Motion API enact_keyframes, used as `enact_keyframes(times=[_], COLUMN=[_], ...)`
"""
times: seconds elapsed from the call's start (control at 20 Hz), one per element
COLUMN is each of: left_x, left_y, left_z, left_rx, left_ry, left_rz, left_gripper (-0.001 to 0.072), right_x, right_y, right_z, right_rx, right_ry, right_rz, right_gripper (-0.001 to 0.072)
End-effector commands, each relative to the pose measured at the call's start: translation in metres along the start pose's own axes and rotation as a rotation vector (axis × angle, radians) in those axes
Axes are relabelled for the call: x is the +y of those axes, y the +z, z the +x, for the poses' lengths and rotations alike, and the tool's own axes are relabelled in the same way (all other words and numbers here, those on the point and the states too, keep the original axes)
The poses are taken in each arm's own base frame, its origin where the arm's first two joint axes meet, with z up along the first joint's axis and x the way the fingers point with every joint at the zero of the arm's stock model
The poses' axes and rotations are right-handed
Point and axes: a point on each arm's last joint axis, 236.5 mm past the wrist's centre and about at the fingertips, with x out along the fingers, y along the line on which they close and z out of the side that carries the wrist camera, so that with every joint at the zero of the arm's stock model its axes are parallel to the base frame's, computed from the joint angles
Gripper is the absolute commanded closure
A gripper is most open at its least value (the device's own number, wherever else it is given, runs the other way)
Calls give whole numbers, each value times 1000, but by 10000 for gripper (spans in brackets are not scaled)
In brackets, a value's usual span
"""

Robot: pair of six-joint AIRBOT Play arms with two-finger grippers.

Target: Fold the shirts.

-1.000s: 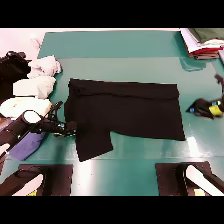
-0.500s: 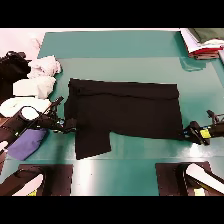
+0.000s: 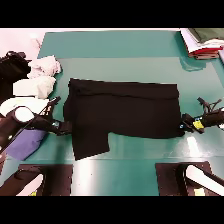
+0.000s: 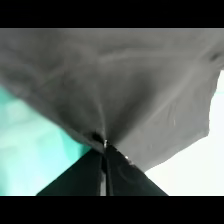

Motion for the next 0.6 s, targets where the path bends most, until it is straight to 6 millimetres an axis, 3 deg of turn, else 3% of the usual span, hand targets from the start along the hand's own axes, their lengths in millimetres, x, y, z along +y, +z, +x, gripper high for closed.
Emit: enact_keyframes(times=[0.0, 0.1, 0.2, 0.3, 0.45, 0.55], left_x=[8, -3, -14, -22, -21, -17], left_y=[-42, -67, -69, -45, 19, 60], left_z=[-34, -51, -66, -78, -85, -78], left_rx=[58, 95, 90, 20, -138, -188], left_ry=[83, 59, 44, 43, 86, 105], left_rz=[41, 48, 73, 96, 133, 140], left_gripper=[683, 683, 683, 683, 682, 682], right_x=[-5, -12, -7, 11, 32, 39], right_y=[-28, -50, -55, -40, -7, 19], right_z=[-37, -61, -78, -89, -97, -94], right_rx=[53, 53, -14, -136, -211, -209], right_ry=[-137, -210, -235, -192, -116, -92], right_rz=[-117, -143, -111, -126, -135, -138], right_gripper=[696, 696, 696, 696, 696, 696])
